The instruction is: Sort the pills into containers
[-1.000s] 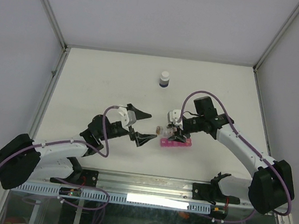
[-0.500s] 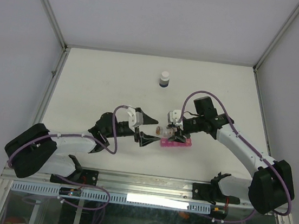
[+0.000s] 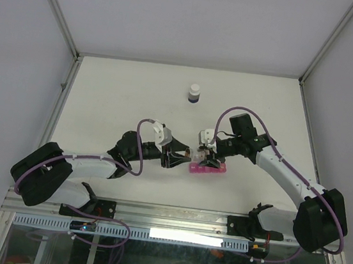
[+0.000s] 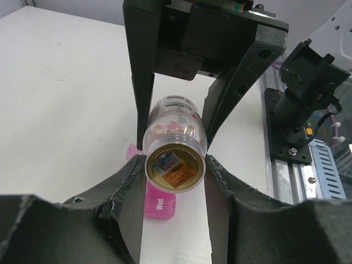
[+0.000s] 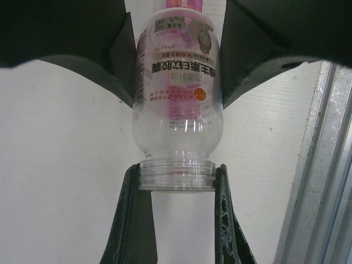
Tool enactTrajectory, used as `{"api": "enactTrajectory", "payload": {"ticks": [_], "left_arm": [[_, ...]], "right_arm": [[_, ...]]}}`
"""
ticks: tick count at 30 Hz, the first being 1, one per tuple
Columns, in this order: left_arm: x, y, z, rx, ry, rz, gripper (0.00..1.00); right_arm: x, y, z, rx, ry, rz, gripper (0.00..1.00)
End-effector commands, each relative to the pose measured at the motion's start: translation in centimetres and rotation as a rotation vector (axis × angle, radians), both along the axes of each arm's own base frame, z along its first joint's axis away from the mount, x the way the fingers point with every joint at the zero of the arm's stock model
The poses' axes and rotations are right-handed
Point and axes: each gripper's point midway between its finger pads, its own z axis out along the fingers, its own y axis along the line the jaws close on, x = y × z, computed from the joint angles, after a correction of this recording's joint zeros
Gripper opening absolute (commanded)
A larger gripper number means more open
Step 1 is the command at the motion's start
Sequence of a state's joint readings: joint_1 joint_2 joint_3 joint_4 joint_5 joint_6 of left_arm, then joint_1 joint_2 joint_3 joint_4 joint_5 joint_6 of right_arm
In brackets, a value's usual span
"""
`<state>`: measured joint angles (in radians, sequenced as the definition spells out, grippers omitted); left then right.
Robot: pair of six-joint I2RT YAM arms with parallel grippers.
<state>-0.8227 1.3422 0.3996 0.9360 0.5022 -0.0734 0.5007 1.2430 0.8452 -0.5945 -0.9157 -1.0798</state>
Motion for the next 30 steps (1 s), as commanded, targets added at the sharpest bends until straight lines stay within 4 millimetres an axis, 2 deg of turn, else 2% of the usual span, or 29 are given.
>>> {"api": "enactTrajectory", "payload": {"ticks": [1, 3, 8, 12, 15, 20, 24, 28, 30], "left_arm": [[1.1, -0.4, 3.8, -0.119, 0.065, 0.039, 0.08], [1.6, -0.2, 4.0, -0.148, 0.172, 0.084, 0.0], [2.4, 0.7, 4.1, -0.222, 0.414, 0.209, 0.0], [2.5, 1.0, 4.5, -0.262, 0.492, 0.271, 0.0], [2.0, 0.8, 5.0, -0.271, 0.498, 0.254, 0.0], [1.4, 0.7, 5.4, -0.279, 0.498, 0.218, 0.44], [0.8, 1.9, 5.6, -0.315, 0.439, 0.218, 0.75], [0.4, 4.0, 6.1, -0.375, 0.367, 0.258, 0.99], [0.0, 4.8, 6.1, -0.367, 0.299, 0.269, 0.99]], "right_arm": [[0.3, 1.0, 2.1, 0.059, -0.042, 0.037, 0.0], [0.3, 1.0, 2.1, 0.059, -0.04, 0.038, 0.0], [0.5, 1.0, 1.9, 0.051, -0.037, 0.026, 0.0], [0.5, 1.1, 1.9, 0.056, -0.028, 0.026, 0.0], [0.5, 1.2, 1.9, 0.059, -0.019, 0.027, 0.0], [0.5, 1.2, 1.9, 0.059, -0.018, 0.026, 0.0], [0.3, 1.2, 2.0, 0.063, -0.016, 0.029, 0.0], [0.3, 1.2, 2.1, 0.066, -0.015, 0.032, 0.0], [0.3, 1.2, 2.1, 0.068, -0.015, 0.033, 0.0]]}}
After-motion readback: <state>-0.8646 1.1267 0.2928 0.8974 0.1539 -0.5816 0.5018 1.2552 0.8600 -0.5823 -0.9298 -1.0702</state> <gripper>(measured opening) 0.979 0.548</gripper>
